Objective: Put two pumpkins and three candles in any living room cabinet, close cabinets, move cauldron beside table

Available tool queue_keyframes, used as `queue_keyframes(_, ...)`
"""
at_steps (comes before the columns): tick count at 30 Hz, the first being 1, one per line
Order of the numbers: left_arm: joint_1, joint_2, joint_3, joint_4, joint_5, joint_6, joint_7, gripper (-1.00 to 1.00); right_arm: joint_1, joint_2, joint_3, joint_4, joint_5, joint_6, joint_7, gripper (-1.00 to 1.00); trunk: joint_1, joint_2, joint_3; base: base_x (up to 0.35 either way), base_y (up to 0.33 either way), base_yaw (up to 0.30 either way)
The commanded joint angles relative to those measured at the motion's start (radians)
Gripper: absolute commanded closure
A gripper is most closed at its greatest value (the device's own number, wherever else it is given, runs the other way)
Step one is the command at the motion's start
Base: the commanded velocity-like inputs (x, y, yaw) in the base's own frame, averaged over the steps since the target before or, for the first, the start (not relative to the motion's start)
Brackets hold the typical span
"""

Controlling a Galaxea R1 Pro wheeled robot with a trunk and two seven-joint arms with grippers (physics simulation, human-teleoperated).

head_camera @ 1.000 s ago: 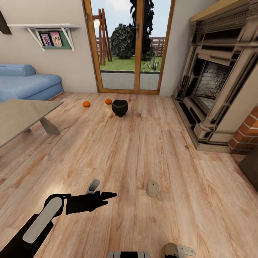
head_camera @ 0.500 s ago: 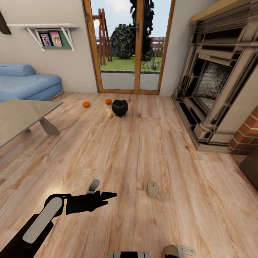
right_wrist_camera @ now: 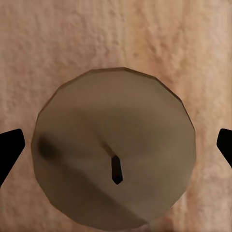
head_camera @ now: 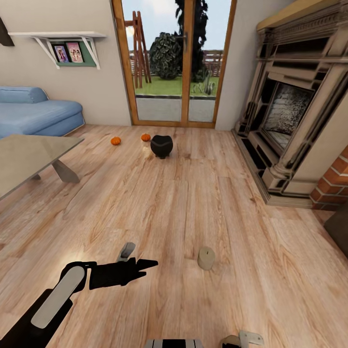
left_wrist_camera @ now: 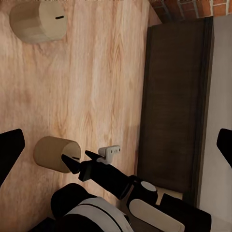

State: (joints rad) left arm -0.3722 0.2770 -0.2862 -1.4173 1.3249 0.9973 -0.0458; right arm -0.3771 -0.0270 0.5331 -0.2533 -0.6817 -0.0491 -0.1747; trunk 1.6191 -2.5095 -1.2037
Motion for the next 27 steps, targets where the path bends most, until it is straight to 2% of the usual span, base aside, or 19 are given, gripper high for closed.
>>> queue_keyframes(1,-0.001,0.001,0.000,0.000,-0.004,0.001,-0.005,-1.00,0.000,-0.001,0.009,-0.001,-0.010,-0.003,-0.005,-1.00,0.000,0.000,-0.001,0.002,0.000,0.000)
queue_keyframes(6,-0.001,0.001,0.002,0.000,-0.004,0.001,-0.005,-1.00,0.000,-0.001,0.008,-0.001,-0.010,-0.003,-0.005,-1.00,0.001,-0.001,-0.012,0.000,0.000,0.000)
queue_keyframes(17,-0.001,0.001,0.002,0.000,-0.004,0.001,-0.005,-1.00,0.000,0.012,0.008,0.000,-0.010,-0.003,-0.005,-1.00,0.001,-0.001,-0.012,0.000,0.000,0.000)
queue_keyframes(21,-0.001,0.001,0.002,0.000,-0.004,0.001,-0.005,-1.00,0.000,0.013,0.009,0.000,-0.010,-0.003,-0.005,-1.00,0.003,-0.002,-0.028,0.000,0.000,0.000)
queue_keyframes(27,-0.001,0.001,0.002,0.000,-0.004,0.001,-0.005,-1.00,0.000,0.013,0.009,0.000,-0.011,-0.004,-0.005,-1.00,0.003,-0.002,-0.028,0.000,0.000,0.000)
